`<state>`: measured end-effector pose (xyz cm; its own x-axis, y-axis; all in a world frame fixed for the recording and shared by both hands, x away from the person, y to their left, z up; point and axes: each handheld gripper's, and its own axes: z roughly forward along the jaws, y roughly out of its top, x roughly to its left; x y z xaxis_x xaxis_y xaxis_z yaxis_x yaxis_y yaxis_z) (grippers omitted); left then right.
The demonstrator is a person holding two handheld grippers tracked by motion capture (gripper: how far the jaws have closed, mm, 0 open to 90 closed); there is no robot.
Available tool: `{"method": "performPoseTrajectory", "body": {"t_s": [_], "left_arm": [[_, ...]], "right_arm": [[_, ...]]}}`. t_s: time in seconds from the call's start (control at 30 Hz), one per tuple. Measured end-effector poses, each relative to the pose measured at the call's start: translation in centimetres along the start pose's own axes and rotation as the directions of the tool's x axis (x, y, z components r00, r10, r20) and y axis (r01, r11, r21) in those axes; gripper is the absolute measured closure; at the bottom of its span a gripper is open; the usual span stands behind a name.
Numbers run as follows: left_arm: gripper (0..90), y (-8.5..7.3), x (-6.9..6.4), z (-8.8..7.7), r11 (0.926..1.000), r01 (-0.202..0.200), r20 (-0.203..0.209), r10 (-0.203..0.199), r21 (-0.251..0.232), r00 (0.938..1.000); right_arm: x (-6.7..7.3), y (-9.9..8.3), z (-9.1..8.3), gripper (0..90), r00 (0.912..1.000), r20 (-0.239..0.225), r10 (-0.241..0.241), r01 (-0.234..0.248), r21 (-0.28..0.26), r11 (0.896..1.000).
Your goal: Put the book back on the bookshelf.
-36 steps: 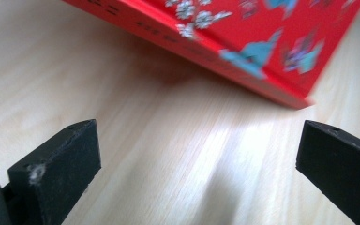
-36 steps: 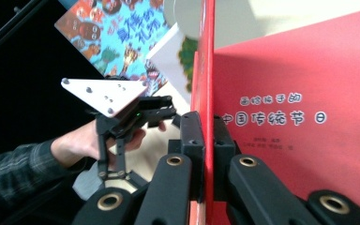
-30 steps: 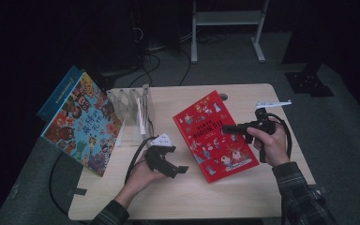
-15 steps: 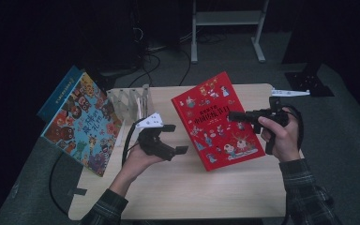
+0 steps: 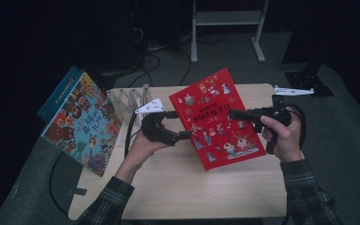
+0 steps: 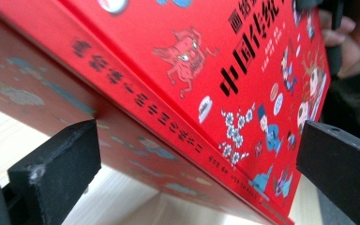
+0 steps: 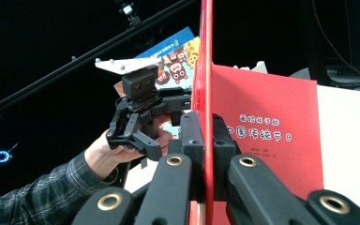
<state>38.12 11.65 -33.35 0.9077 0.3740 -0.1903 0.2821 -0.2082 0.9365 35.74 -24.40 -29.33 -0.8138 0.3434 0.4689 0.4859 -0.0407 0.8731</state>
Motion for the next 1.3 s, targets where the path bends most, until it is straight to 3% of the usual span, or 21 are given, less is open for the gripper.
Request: {"method": "performPoseTrajectory", "body": {"t_s": [0.1,0.23,0.4,0.97,1.1,1.3], "left_arm": [[0.0,0.2,0.3,0.1,0.9999,0.013,0.019,-0.013,-0.007,0.9997],[0.0,0.3,0.7,0.2,0.9999,0.015,0.003,-0.015,-0.008,0.9999],[0.0,0.5,1.0,0.1,0.9993,0.033,0.014,-0.032,-0.019,0.9994],[1.1,2.6,0.0,-0.1,0.9994,0.024,0.09,-0.021,-0.027,0.9957],[7.0,2.9,-0.3,-0.2,0.9987,0.01,0.1,-0.005,-0.051,0.995],[26.7,3.5,-0.8,-0.6,0.9927,0.007,0.125,0.008,-0.12,0.9921]], "right_arm": [[0.0,0.0,-0.2,87.8,1.0,-0.002,-0.004,0.004,-0.003,1.0],[0.1,0.0,-0.3,87.9,1.0,-0.009,0.001,-0.001,-0.009,1.0],[0.1,0.0,-0.3,87.9,0.9997,-0.024,-0.002,0.002,-0.012,1.0],[0.1,-0.1,-0.4,87.8,0.9973,-0.073,-0.004,0.003,-0.009,1.0],[-0.2,-0.4,-0.3,87.8,0.9965,-0.083,-0.004,0.003,-0.008,1.0],[-0.3,-0.8,0.0,87.7,0.9932,-0.116,0.001,-0.002,-0.012,1.0]]}}
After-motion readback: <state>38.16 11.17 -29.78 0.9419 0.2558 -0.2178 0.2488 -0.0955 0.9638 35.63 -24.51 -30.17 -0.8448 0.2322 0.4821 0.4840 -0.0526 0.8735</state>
